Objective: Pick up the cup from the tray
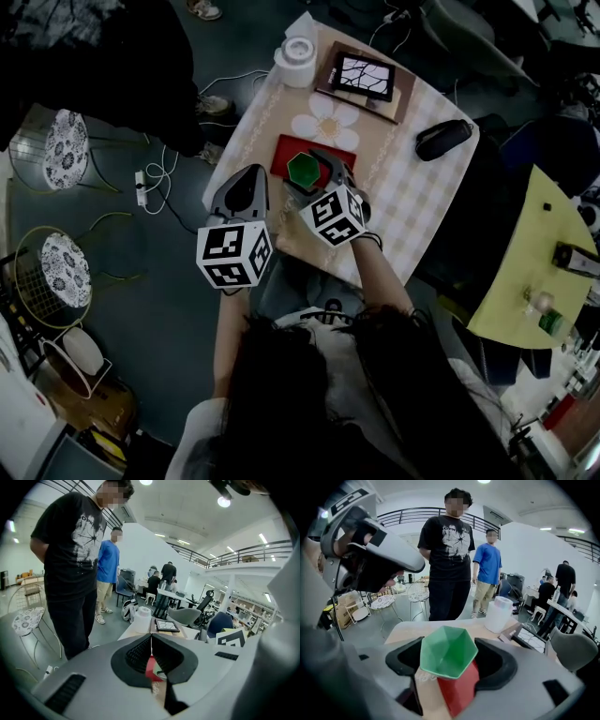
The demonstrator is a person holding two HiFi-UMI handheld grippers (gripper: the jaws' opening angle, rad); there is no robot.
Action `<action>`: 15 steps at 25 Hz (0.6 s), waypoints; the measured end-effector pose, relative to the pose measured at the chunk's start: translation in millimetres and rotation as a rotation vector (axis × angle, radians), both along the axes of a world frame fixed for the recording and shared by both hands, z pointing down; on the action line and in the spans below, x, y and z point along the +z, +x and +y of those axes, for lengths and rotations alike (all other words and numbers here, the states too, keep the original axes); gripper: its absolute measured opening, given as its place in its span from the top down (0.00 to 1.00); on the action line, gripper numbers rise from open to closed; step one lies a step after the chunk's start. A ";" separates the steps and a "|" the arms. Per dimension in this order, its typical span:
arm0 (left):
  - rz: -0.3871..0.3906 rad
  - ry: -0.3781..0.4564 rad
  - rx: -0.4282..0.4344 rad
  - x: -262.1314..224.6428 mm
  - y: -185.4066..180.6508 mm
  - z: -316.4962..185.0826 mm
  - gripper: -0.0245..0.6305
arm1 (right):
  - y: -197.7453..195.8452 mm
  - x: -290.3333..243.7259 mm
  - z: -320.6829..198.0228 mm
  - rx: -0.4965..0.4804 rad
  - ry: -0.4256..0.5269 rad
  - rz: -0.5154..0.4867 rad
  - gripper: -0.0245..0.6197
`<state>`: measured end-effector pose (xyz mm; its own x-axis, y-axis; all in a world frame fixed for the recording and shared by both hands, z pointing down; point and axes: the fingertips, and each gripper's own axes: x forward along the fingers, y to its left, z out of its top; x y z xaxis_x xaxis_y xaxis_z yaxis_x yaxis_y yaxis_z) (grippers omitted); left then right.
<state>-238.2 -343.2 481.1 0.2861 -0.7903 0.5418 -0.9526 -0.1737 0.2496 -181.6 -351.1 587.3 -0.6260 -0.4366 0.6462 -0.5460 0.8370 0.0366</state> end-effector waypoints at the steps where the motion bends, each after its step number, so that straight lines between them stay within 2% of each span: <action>1: 0.001 0.002 0.008 -0.8 4.9 1.1 0.95 | 6.2 -2.9 1.2 0.010 0.002 0.001 0.43; 15: 0.009 0.039 0.134 -17.3 78.4 17.3 0.95 | 101.8 -19.3 25.8 0.161 0.015 0.030 0.43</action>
<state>-159.9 -325.9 463.8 0.3953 -0.7652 0.5082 -0.9179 -0.3089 0.2489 -79.7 -325.3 568.0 -0.5279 -0.5394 0.6561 -0.6713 0.7382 0.0668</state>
